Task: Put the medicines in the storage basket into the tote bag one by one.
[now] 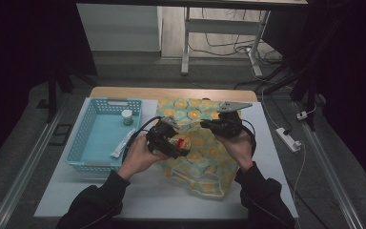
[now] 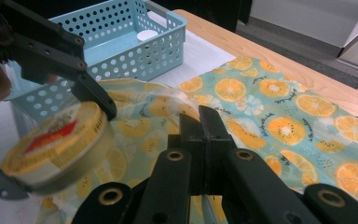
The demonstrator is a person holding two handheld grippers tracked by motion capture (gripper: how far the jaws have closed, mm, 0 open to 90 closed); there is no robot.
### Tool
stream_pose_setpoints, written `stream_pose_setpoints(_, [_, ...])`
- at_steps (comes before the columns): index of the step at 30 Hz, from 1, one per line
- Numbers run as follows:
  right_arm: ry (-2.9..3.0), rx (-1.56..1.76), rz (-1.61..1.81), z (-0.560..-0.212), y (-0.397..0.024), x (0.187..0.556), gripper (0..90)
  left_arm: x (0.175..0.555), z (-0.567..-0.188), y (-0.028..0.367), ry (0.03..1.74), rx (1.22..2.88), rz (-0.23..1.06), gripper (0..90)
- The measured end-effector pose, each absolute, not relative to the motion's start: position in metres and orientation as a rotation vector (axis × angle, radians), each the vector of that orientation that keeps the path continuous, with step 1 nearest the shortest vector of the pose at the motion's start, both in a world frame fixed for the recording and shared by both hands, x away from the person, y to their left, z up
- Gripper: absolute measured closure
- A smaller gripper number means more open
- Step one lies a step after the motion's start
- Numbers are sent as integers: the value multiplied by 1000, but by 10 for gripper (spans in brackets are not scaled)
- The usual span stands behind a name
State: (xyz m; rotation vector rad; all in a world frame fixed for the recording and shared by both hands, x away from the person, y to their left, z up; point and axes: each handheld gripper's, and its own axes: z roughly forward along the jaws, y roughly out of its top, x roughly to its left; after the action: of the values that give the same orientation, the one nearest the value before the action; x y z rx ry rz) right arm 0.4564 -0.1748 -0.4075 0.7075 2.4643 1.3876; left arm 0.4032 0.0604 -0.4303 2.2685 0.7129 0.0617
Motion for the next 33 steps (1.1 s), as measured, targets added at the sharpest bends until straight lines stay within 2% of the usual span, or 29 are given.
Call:
stream_pose_setpoints(20, [2459,713,1391,-407,-175,456,900,422,-444,24,673,2297,66,203])
stream_pose_setpoints(33, [2462,708,1377,-408,-173,455,900,440,-468,18,693,2302,139,203])
